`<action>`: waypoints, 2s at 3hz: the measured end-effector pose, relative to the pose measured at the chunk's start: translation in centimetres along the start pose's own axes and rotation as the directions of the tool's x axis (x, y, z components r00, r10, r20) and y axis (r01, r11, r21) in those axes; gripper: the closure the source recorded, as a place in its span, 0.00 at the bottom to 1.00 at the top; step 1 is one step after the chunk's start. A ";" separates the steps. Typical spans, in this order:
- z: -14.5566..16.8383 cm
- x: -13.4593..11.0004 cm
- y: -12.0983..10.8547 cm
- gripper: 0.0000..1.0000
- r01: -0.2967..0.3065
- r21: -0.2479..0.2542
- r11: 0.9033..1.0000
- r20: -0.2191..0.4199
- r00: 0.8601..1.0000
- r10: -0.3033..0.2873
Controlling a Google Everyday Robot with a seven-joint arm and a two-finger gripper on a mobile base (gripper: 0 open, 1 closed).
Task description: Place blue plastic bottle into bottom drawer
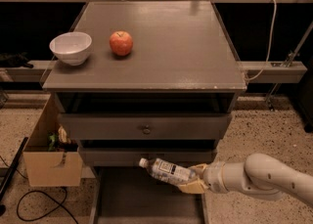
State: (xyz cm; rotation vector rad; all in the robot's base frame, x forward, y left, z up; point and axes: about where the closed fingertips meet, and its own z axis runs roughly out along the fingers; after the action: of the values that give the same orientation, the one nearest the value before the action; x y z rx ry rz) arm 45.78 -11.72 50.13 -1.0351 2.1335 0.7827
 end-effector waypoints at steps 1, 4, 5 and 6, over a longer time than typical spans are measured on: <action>2.2 3.1 -1.5 1.00 0.009 0.046 0.999 -0.011 1.000 -0.008; 4.3 6.3 -5.8 1.00 0.077 0.144 0.987 0.017 0.997 -0.080; 7.4 6.8 -4.4 1.00 0.095 0.079 0.992 -0.021 0.995 -0.094; 12.7 9.5 -2.0 1.00 0.111 -0.019 0.994 -0.090 0.990 -0.112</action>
Offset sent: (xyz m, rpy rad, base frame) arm 0.0162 -0.0333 -0.0911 -0.0825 -0.1265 -0.1311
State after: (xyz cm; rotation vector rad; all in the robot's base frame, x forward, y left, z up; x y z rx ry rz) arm 46.27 -7.71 34.66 -1.2073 2.1279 0.7098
